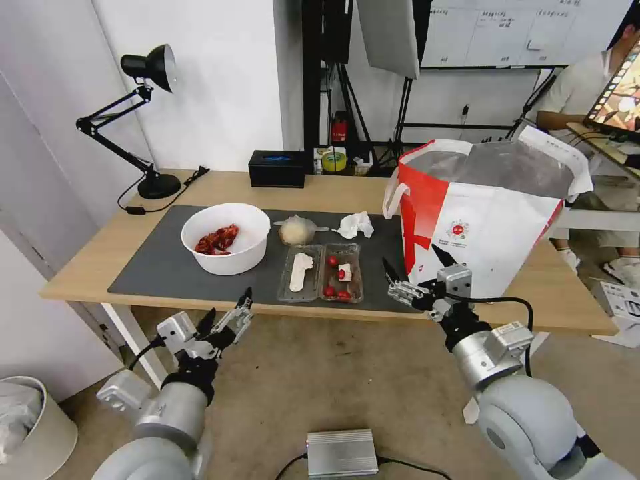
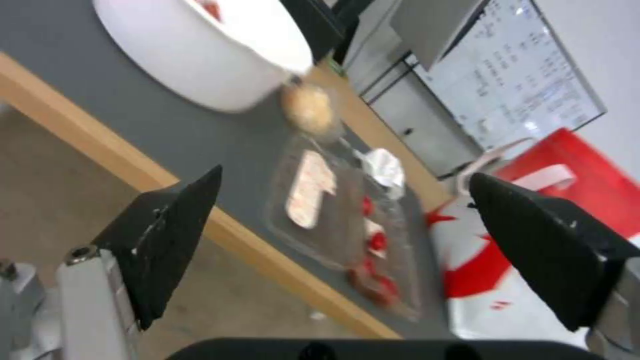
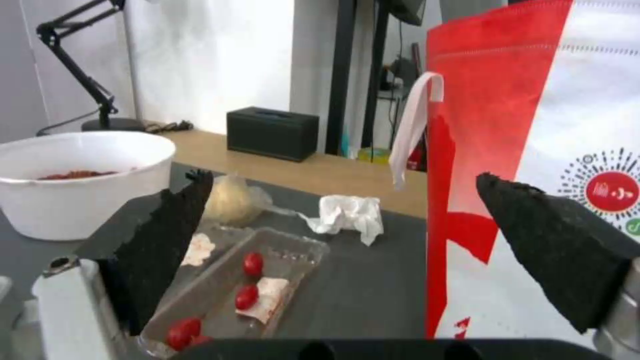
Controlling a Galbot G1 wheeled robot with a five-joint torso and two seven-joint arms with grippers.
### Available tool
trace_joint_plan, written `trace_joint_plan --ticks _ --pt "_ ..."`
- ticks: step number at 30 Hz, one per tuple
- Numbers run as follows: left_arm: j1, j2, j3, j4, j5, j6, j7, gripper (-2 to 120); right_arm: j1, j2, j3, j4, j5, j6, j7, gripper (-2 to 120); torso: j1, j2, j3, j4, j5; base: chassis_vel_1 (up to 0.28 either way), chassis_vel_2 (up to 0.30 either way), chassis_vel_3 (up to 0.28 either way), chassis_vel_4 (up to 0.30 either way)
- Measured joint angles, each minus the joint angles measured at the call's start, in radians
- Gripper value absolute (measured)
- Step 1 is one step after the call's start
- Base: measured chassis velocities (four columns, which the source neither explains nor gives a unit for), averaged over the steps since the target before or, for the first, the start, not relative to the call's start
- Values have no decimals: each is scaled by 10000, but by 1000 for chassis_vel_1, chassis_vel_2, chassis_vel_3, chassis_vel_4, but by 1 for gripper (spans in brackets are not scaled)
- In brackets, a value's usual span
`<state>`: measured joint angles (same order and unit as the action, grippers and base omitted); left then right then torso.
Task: Pick up the trash from the table and place it into the takeout bag.
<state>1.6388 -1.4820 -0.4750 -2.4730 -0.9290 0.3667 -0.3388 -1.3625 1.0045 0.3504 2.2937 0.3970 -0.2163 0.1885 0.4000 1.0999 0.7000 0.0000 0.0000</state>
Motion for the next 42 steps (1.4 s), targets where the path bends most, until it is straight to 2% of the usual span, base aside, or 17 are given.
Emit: trace_joint_plan --ticks 7,13,19,20,21,22,25,42 --pt "-215 -141 303 71 -2015 11 -436 100 109 33 -186 -212 -116 -88 -17 100 -1 0 0 0 1 0 0 0 0" --pt "-337 -216 491 116 -3210 20 -698 100 117 0 -192 -242 -228 -232 -17 100 -2 0 0 -1 0 0 0 0 0" --pt "-381 -236 552 178 -3264 12 -713 100 16 -7 -132 -229 -331 -316 -13 100 -2 1 0 2 4 0 0 0 0" --pt "-596 -330 921 504 -3262 -38 -718 100 -16 -12 -109 -219 -357 -332 -13 100 -3 2 -1 5 4 0 0 0 0" --pt "-596 -330 921 504 -3262 -38 -718 100 -16 -12 -109 -219 -357 -332 -13 100 -3 2 -1 5 4 0 0 0 0" --pt "-788 -410 1260 780 -3255 -56 -722 100 -38 -14 -97 -212 -384 -340 -15 100 -2 0 -1 -1 -7 0 0 0 0" --pt "-1039 -506 1615 1129 -3208 -113 -721 100 -121 -12 -45 -205 -478 -374 -13 100 0 0 0 -2 3 0 0 0 0" --pt "-1617 -800 2001 1853 -3070 -255 -831 100 -693 208 178 -127 -877 -640 19 100 -1 0 0 0 1 0 0 0 0"
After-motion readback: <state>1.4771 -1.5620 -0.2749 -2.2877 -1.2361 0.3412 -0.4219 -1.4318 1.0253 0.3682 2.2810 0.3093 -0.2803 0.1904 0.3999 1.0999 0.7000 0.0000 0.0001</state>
